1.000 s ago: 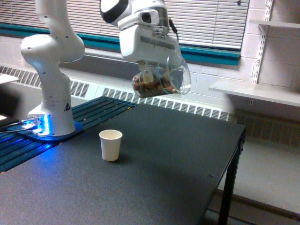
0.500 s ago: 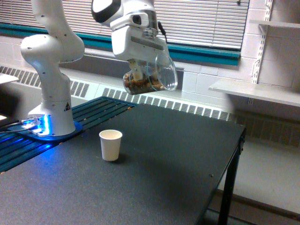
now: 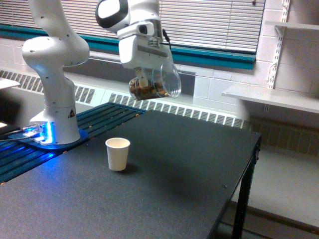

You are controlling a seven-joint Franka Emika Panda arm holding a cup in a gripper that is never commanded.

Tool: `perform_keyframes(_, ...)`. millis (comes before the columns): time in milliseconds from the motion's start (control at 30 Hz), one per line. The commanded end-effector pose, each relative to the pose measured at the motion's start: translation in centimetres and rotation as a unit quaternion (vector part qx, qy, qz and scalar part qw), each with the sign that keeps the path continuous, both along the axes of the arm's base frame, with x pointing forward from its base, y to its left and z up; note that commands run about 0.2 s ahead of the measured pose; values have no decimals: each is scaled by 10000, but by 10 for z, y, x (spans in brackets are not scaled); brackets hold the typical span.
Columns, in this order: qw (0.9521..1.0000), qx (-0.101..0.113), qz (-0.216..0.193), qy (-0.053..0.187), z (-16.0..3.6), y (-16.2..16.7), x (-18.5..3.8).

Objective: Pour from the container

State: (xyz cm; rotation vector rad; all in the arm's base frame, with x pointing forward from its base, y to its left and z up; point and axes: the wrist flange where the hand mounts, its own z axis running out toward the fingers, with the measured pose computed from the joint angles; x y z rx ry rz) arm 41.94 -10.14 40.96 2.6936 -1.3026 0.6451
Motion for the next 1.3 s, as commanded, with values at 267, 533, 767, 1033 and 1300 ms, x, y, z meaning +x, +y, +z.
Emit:
perform_keyframes(267,9987,-81,351,348,-4,39,-29)
perform_keyframes(533,9972,-70,489,560,-13,55,-48)
perform_keyframes(767,9969,-47,430,653,-25,65,-68)
perform_keyframes(1033,9970,27,223,742,-38,76,-98)
perform_keyframes(1300,9961,56,-92,874,-45,78,-129)
